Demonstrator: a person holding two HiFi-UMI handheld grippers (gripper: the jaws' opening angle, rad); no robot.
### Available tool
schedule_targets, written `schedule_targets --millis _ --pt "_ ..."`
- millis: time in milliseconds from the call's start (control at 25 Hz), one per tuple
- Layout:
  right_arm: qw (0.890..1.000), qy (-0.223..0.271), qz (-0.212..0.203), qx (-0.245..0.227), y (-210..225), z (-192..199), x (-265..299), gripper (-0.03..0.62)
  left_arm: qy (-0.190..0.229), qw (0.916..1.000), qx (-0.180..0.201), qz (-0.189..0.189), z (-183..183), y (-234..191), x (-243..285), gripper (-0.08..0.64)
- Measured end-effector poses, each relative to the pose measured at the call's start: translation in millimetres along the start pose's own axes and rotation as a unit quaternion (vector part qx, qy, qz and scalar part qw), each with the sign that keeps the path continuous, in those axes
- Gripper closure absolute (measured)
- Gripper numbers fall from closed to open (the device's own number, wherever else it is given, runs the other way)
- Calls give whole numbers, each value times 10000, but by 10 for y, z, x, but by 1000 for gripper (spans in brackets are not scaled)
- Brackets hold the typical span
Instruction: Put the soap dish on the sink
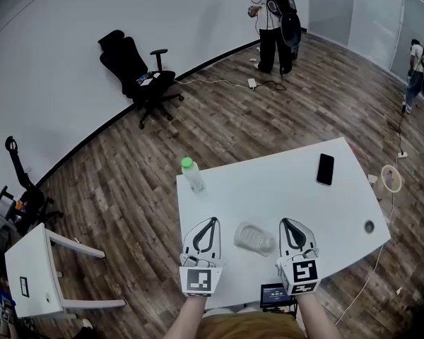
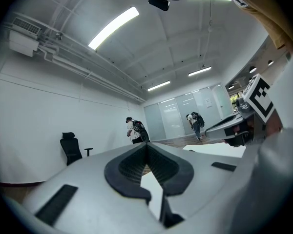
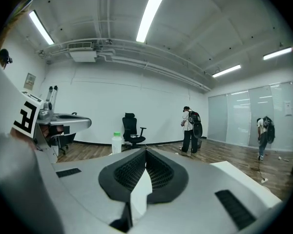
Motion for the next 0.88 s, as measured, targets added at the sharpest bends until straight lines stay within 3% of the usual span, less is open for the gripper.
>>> schedule_targets --millis 400,880 --pt "9997 -62 183 -168 80 -52 19 581 -226 9997 -5 -80 49 -66 74 554" --pt "9998 -61 68 -162 52 -25 82 581 -394 9991 -99 -127 106 -141 64 554"
Point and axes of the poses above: the fingertips, and each gripper's own axes: x forward along the fingers, y to its right, z out of its underside, the point moved 10 cm from there along -x, backward along the fingers, and after that the axes turned 2 degrees about -z, right-handed, at the moved point
